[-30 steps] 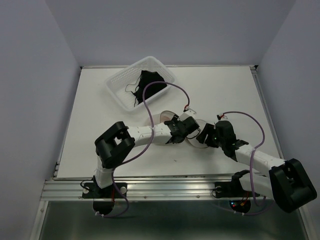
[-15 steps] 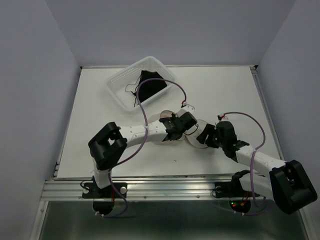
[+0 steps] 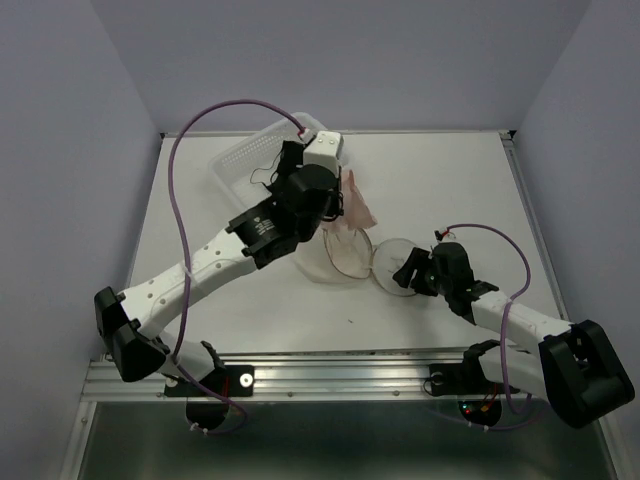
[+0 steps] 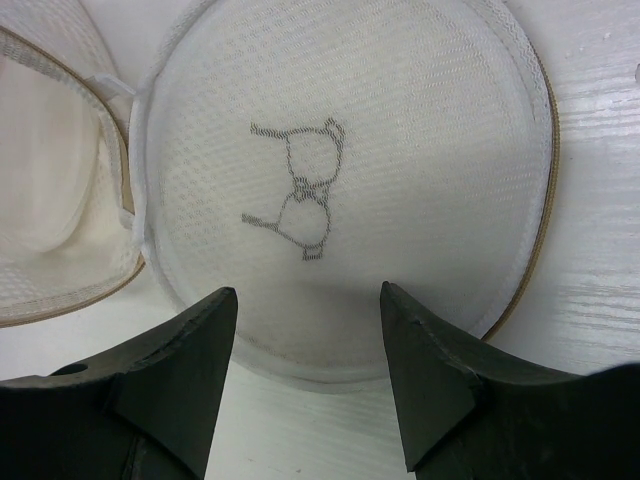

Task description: Unzip the laundry bag and remove the bra

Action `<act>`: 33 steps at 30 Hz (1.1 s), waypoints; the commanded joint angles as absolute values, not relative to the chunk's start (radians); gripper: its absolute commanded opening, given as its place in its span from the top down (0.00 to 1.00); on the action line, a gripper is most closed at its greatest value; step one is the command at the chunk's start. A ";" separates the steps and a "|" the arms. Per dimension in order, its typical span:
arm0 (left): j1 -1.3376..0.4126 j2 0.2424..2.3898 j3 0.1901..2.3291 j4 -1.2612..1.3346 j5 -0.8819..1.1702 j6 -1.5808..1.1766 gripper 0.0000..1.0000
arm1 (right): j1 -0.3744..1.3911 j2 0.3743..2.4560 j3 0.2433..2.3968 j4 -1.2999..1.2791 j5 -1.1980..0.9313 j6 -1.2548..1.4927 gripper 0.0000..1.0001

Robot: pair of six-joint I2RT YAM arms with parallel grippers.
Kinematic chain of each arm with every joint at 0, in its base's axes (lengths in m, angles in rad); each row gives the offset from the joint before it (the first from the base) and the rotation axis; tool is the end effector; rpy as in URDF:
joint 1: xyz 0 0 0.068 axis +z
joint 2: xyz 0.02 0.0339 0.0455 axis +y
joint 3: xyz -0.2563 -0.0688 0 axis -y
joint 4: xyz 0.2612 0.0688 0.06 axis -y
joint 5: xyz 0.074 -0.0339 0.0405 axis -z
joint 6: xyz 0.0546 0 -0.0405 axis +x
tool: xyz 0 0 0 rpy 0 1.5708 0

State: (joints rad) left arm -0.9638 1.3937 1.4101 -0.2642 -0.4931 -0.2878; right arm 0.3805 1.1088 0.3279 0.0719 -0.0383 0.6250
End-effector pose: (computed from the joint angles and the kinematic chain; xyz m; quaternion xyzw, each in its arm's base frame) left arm 0.2228 -0.2755 0.4001 0.1123 0.7716 -0.1929 0.5956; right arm 0.2138 0.0878 0.1180 0.1028 0.9026 0.2165 0.3576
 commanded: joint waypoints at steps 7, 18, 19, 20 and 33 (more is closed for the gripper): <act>-0.726 1.308 1.667 -0.232 -0.492 -0.181 1.00 | 0.376 1.118 0.322 0.058 -0.054 0.612 0.35; -0.506 1.499 1.781 -0.195 -0.399 -0.095 1.00 | 0.376 1.115 0.318 0.058 -0.063 0.607 0.35; -0.491 1.517 1.784 -0.193 -0.393 -0.086 1.00 | 0.376 1.117 0.318 0.060 -0.063 0.606 0.34; -0.483 1.534 1.789 -0.193 -0.393 -0.083 1.00 | 0.376 1.115 0.318 0.060 -0.063 0.604 0.34; -0.445 1.896 1.781 -0.261 -0.532 -0.136 1.00 | 0.376 1.103 0.321 0.055 -0.069 0.598 0.34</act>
